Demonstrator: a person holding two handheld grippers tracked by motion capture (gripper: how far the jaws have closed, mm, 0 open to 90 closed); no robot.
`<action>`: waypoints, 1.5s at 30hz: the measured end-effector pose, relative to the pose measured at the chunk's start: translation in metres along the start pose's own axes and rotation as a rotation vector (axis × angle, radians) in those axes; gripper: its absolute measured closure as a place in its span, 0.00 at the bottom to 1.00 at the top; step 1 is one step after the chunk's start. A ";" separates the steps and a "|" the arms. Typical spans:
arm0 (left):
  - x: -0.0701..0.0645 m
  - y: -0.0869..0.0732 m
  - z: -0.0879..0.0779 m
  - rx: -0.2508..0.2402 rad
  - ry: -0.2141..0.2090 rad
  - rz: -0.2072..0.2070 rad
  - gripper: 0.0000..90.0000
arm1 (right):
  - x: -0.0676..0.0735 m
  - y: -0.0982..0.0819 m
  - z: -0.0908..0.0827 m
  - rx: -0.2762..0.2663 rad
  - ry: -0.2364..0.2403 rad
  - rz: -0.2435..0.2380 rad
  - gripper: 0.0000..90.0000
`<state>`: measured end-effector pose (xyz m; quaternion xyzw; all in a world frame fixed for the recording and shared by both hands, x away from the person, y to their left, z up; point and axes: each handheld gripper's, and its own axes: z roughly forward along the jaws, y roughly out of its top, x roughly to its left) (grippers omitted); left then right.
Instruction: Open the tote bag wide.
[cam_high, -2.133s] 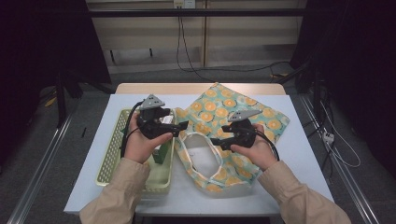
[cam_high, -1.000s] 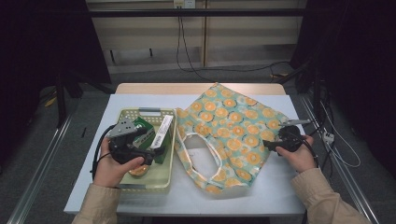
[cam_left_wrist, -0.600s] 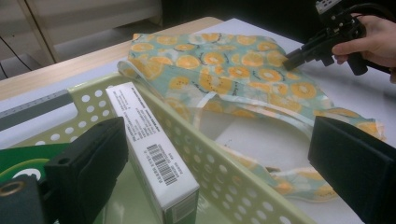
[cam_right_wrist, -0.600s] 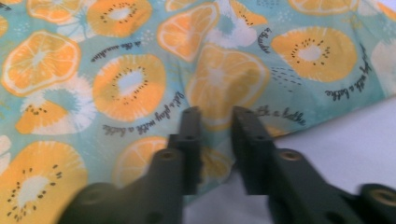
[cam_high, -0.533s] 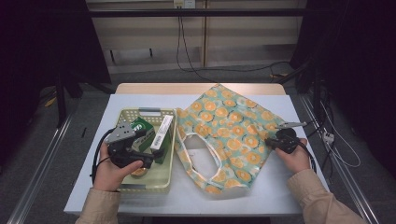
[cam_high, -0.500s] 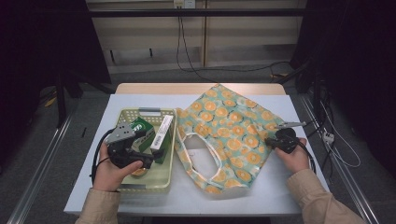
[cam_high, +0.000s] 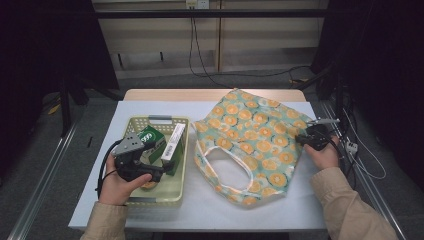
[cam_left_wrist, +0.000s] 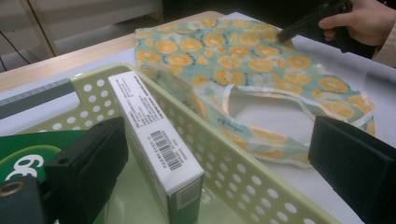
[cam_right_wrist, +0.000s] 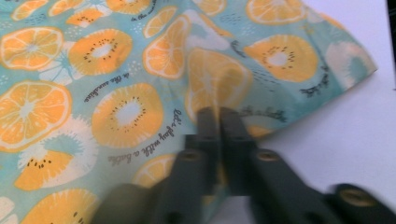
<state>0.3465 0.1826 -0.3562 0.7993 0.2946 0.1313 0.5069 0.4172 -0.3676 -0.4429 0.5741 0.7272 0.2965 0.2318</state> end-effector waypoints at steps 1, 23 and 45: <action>0.000 0.000 -0.001 -0.002 -0.001 -0.004 0.05 | 0.003 0.001 -0.002 -0.004 -0.009 -0.010 0.62; -0.001 -0.007 -0.009 -0.015 0.007 -0.016 0.05 | 0.184 -0.006 -0.049 -0.052 0.439 -0.353 0.24; 0.000 -0.012 -0.009 0.000 0.013 -0.021 0.05 | 0.242 -0.024 -0.030 0.052 0.612 -0.448 0.56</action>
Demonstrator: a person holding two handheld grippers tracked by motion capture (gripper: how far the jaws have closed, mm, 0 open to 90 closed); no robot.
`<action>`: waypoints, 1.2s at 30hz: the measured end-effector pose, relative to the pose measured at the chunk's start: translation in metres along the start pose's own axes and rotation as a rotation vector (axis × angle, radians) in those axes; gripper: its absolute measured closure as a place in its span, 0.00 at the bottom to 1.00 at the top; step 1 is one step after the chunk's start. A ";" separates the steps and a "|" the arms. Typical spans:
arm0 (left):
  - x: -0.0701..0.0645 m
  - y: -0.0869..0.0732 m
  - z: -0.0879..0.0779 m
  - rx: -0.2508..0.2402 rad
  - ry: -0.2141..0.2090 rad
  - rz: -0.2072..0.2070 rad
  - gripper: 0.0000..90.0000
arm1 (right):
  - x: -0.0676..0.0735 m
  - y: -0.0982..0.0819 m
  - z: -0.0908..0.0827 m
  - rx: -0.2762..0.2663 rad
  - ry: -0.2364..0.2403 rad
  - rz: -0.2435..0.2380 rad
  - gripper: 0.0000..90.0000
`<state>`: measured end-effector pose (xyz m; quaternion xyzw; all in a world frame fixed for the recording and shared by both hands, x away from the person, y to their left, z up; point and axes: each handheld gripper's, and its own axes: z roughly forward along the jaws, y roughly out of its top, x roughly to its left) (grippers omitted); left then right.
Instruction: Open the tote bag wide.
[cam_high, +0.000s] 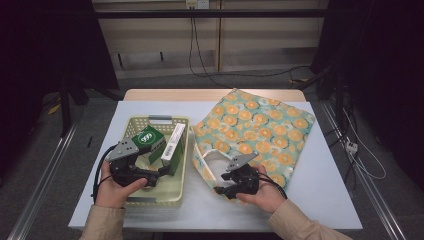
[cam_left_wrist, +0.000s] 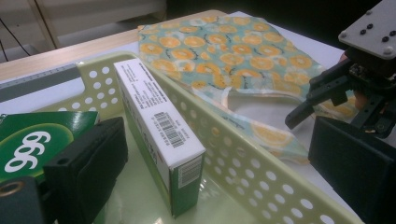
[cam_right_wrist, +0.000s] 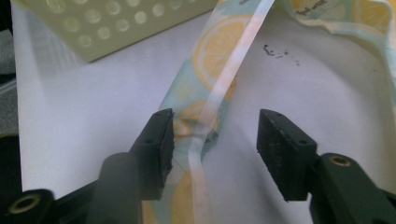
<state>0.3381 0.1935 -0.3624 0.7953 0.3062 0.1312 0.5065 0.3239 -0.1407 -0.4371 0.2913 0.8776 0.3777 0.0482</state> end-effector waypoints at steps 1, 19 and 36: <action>0.000 0.000 0.000 0.001 0.001 0.002 0.05 | 0.001 0.000 0.000 0.002 -0.002 -0.008 0.64; 0.001 0.000 -0.002 -0.003 0.010 0.000 0.05 | 0.004 0.007 -0.006 -0.035 0.028 0.014 0.41; 0.001 0.000 -0.002 -0.001 0.013 0.003 0.05 | -0.006 0.011 -0.020 -0.017 -0.010 0.015 1.00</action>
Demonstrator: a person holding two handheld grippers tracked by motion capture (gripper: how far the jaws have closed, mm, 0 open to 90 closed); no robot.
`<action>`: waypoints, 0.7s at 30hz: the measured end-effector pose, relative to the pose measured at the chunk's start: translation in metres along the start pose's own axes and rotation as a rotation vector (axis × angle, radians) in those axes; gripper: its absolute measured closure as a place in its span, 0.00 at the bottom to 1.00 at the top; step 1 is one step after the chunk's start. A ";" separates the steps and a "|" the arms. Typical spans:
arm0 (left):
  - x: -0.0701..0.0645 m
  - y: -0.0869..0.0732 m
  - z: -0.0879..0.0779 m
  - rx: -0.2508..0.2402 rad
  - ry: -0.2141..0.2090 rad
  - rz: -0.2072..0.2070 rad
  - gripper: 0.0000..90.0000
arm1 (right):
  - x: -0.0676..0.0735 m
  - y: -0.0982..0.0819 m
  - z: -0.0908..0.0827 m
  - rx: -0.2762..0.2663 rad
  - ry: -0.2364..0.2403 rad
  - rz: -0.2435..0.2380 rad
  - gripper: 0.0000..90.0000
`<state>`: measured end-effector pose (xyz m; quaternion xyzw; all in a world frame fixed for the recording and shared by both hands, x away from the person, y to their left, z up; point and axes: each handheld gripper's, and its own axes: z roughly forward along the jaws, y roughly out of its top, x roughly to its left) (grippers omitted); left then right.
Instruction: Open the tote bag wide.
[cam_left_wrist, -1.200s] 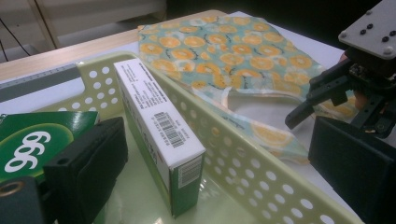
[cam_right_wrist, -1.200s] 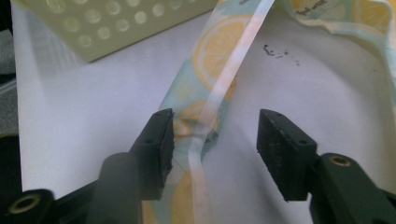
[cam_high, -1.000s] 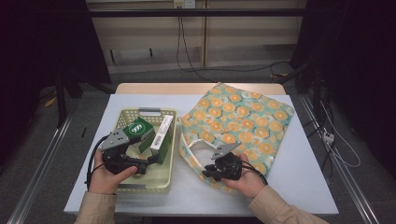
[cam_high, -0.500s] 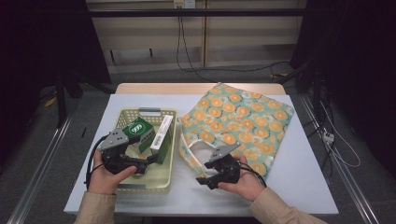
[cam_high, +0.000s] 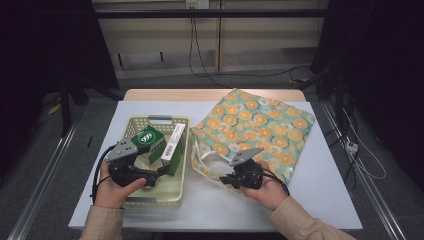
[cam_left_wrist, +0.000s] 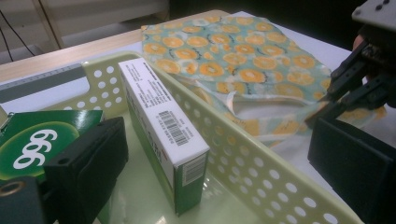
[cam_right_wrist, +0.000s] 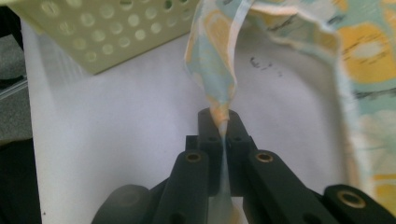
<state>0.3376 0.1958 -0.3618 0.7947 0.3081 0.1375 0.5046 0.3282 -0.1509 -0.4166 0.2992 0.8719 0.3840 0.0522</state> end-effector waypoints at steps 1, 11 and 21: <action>0.000 0.000 0.000 -0.002 0.000 0.001 0.05 | -0.002 0.002 -0.004 -0.010 0.009 0.010 0.99; 0.000 0.000 0.000 -0.004 -0.003 -0.002 0.05 | -0.026 0.010 -0.028 -0.093 0.005 0.086 1.00; 0.000 0.001 -0.003 -0.009 0.000 -0.001 0.05 | -0.095 0.003 -0.046 -0.101 -0.143 0.214 1.00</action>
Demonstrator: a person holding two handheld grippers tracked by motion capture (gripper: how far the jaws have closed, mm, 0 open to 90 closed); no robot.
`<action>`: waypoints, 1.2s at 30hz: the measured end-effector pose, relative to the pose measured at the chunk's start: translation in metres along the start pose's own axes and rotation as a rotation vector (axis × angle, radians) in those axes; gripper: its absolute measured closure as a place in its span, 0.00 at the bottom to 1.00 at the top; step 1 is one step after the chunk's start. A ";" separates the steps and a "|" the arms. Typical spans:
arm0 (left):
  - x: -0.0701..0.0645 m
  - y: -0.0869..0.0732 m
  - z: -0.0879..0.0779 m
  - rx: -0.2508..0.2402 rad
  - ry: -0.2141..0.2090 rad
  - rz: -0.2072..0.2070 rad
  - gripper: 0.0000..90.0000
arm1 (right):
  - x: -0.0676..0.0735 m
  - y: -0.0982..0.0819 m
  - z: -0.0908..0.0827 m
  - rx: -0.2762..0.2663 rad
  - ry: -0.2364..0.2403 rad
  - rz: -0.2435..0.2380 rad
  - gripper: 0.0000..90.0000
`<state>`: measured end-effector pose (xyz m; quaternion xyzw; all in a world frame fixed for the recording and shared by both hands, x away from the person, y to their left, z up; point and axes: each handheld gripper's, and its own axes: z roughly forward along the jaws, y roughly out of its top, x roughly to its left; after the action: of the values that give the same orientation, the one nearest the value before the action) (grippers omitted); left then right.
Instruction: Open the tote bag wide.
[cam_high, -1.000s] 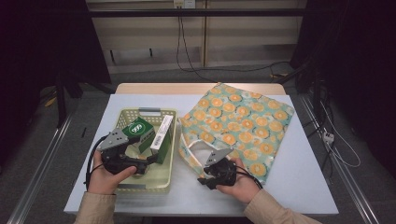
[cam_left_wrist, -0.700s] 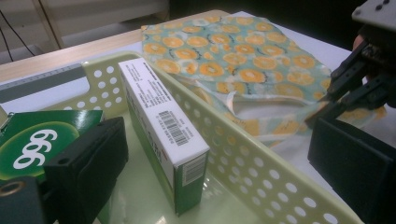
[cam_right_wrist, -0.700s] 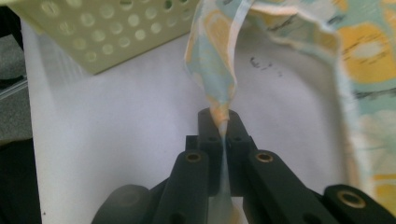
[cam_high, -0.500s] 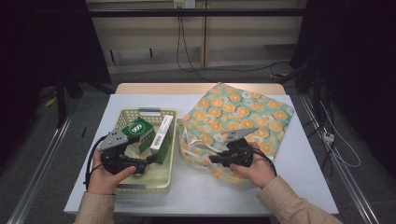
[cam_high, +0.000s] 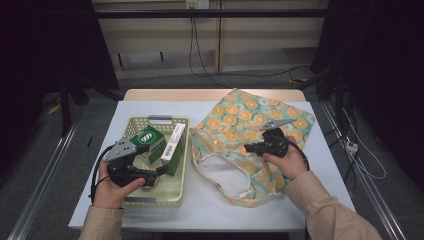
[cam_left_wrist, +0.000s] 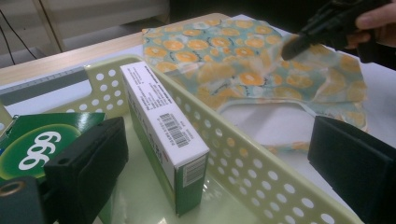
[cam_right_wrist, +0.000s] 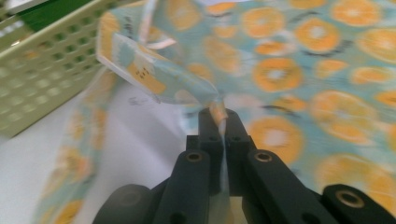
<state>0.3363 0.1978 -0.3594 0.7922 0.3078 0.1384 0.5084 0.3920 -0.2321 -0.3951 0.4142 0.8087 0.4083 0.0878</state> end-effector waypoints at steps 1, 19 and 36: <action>0.000 0.000 0.000 -0.002 -0.001 -0.002 0.05 | -0.009 0.000 -0.001 -0.005 -0.016 0.017 1.00; 0.003 0.000 -0.001 -0.003 0.001 -0.005 0.05 | -0.060 -0.008 0.020 0.018 -0.120 0.080 0.77; 0.000 0.000 0.001 0.002 -0.001 0.001 0.05 | 0.006 0.000 -0.005 -0.033 -0.061 -0.058 0.32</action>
<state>0.3368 0.1968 -0.3597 0.7929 0.3072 0.1379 0.5079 0.3856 -0.2304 -0.3900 0.4013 0.8106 0.4060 0.1309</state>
